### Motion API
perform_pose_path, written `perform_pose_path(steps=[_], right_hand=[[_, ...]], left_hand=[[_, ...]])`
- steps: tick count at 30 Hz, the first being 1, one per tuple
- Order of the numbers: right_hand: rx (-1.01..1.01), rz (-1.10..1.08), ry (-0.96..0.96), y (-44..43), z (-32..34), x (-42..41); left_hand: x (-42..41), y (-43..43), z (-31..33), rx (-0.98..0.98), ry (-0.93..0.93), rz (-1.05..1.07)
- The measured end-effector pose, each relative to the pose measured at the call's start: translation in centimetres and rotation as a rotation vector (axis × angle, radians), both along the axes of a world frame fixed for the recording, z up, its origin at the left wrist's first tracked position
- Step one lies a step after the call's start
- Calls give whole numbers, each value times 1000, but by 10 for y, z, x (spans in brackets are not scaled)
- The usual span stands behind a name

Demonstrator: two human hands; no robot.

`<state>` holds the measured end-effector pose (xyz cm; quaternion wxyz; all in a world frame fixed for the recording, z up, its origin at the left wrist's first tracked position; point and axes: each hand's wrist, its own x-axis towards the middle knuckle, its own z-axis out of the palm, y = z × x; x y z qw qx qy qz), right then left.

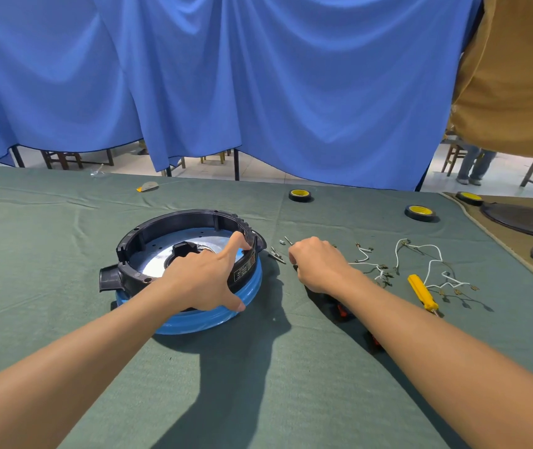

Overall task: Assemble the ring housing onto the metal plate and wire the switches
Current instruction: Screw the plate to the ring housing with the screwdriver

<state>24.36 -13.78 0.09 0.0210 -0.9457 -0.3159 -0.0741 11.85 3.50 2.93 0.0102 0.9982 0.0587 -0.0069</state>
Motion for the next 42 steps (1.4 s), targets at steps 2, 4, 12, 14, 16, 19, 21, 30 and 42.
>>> perform_pose_path(steps=[2, 4, 12, 14, 16, 19, 21, 30, 42], right_hand=[[31, -7, 18, 0, 0, -3], [57, -14, 21, 0, 0, -6], [159, -10, 94, -2, 5, -13], [173, -5, 101, -2, 5, -14], [187, -4, 107, -2, 4, -16], [219, -4, 127, -3, 4, -19], [259, -2, 152, -4, 5, -23], [740, -122, 427, -1, 12, -40], [1685, -163, 1085, 9, 36, -49]], left_hand=[[-1, 0, -1, 16, -7, 0], [-2, 0, -1, 25, -16, -3], [-2, 1, -1, 15, 16, -10], [-1, 2, 1, -15, 49, -23], [1, 4, 4, -73, 112, -35], [4, 6, 6, -145, 166, -48], [5, 7, 5, -146, 148, -65], [4, 11, 4, -178, 22, -101], [-2, 13, 54, -493, -132, -117]])
